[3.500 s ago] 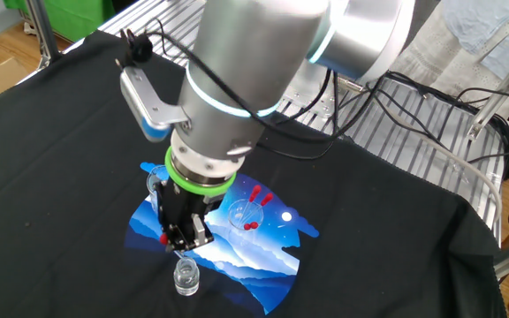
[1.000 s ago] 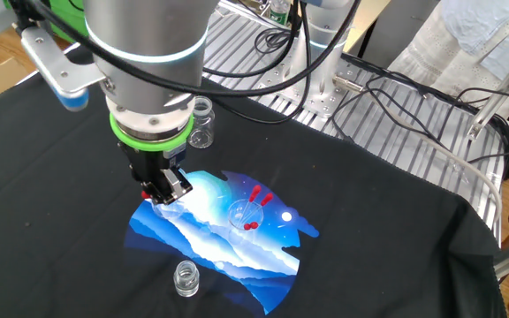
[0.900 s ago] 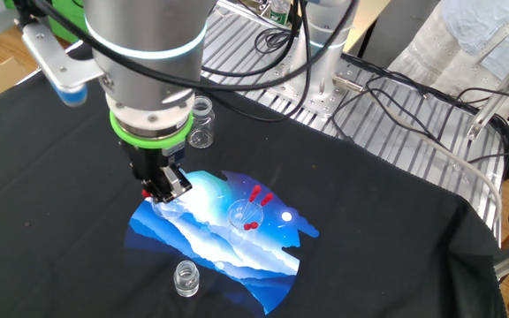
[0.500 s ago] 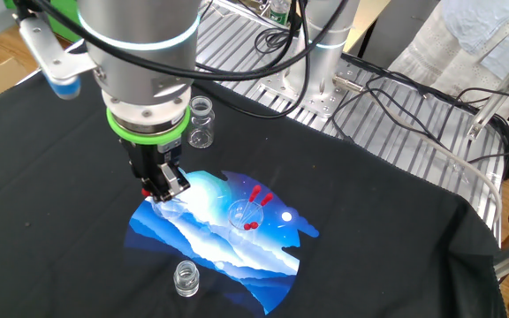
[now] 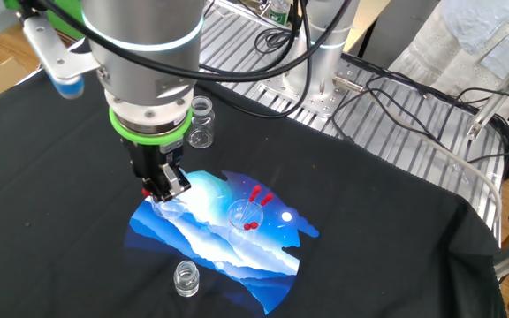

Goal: Transfer liquid using a dropper

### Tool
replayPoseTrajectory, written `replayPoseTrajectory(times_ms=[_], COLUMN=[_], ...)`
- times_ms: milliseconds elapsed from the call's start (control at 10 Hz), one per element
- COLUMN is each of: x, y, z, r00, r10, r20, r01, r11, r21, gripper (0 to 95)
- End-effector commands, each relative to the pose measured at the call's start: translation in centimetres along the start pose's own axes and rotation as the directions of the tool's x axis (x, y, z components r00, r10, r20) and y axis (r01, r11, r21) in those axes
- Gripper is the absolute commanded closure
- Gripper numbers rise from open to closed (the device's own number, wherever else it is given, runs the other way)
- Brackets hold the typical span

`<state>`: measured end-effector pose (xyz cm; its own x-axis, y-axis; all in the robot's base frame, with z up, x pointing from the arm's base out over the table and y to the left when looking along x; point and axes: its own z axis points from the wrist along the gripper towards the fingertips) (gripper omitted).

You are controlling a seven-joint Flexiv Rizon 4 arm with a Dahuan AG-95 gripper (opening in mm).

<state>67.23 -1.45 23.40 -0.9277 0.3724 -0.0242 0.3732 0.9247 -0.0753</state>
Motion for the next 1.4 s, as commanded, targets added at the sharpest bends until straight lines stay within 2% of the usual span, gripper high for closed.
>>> replayPoseTrajectory(times_ms=[100, 300, 400, 600, 800, 1000, 1400], x=[0.6, 1.6, 1.9, 2.7, 3.2, 3.8, 4.6], y=[-1.1, -3.9, -4.7, -6.8, -7.9, -9.0, -9.8], z=[-0.1, -0.5, -0.6, -0.5, -0.3, 0.4, 1.3], r00=[0.999, 0.998, 0.997, 0.994, 0.993, 0.99, 0.988], r10=[-0.03, -0.061, -0.061, -0.073, -0.068, -0.065, -0.051], r20=[0.012, 0.035, 0.039, 0.082, 0.101, 0.125, 0.145], r01=[0.03, 0.06, 0.061, 0.072, 0.067, 0.067, 0.057], r11=[1.0, 0.998, 0.998, 0.997, 0.998, 0.998, 0.998], r21=[0.005, 0.014, 0.015, 0.022, 0.009, -0.008, -0.039], gripper=[95.0, 95.0, 95.0, 95.0, 95.0, 95.0, 95.0])
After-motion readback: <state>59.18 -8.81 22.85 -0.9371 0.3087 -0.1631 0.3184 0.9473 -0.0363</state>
